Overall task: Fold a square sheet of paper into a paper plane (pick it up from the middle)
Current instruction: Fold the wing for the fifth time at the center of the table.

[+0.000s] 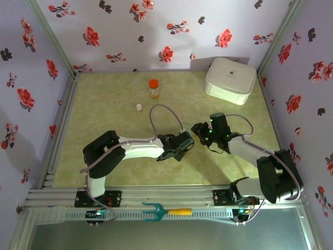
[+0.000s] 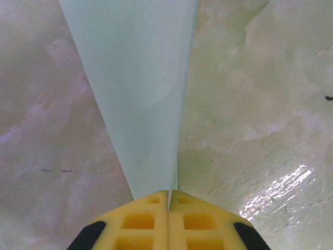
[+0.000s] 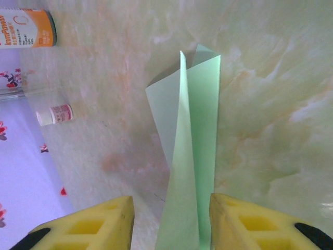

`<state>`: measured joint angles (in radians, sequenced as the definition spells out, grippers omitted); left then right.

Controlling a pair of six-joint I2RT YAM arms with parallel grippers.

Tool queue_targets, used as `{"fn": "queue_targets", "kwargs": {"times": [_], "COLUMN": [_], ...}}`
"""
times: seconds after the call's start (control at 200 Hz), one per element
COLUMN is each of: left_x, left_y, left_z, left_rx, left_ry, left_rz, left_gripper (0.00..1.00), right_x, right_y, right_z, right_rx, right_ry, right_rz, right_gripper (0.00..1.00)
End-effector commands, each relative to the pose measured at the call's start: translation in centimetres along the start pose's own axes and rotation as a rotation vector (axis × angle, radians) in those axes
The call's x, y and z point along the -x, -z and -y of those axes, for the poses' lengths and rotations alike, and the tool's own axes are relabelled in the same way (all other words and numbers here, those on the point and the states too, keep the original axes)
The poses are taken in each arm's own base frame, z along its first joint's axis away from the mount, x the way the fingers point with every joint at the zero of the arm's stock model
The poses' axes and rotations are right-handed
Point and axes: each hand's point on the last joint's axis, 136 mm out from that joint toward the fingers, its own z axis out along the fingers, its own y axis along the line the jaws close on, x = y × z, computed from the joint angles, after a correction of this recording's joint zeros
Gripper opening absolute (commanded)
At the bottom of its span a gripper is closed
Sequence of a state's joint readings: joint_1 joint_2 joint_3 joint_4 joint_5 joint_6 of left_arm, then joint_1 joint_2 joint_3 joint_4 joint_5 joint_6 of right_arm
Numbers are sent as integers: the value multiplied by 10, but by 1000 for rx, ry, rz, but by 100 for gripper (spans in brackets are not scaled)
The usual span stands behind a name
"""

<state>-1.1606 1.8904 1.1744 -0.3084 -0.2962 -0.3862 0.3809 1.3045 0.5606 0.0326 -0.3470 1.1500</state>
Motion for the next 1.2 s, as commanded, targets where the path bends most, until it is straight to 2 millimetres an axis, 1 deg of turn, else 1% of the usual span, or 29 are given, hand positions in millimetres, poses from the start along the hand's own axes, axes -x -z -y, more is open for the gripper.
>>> {"fn": "queue_targets", "kwargs": {"times": [0.0,0.11,0.285,0.36,0.44,0.54,0.65,0.715,0.8,0.905,1.025,1.15,1.195], "left_x": [4,4,7,8,6,4,4,2,3,3,4,0,0], "left_y": [-1,1,3,2,1,0,-2,-5,-6,-6,-5,-5,-6], "left_z": [1,-1,-4,-5,-5,-8,-10,-11,-10,-10,-12,-13,-13], "left_rx": [14,16,6,2,-22,-25,-27,-31,-38,-39,-34,-29,-28], "left_ry": [18,37,75,91,106,117,127,137,132,127,115,104,99], "left_rz": [-2,5,28,29,21,16,9,1,-6,-1,2,-7,-9], "left_gripper": [6,6,5,5,5,5,7,7,7,8,9,9,10], "right_x": [10,14,15,14,13,12,12,10,5,0,1,3,5], "right_y": [16,25,38,40,37,33,29,26,18,9,5,3,1], "right_z": [10,11,8,11,16,11,11,4,0,-13,-26,-29,-26], "right_rx": [-110,-142,-140,-147,-147,-119,-125,-105,-80,-34,-5,-17,-38], "right_ry": [95,132,152,161,145,138,140,164,164,151,162,161,150], "right_rz": [67,96,115,118,115,103,92,63,22,-35,-58,-65,-62], "right_gripper": [45,46,47,49,49,49,49,49,49,49,50,50,50]}}
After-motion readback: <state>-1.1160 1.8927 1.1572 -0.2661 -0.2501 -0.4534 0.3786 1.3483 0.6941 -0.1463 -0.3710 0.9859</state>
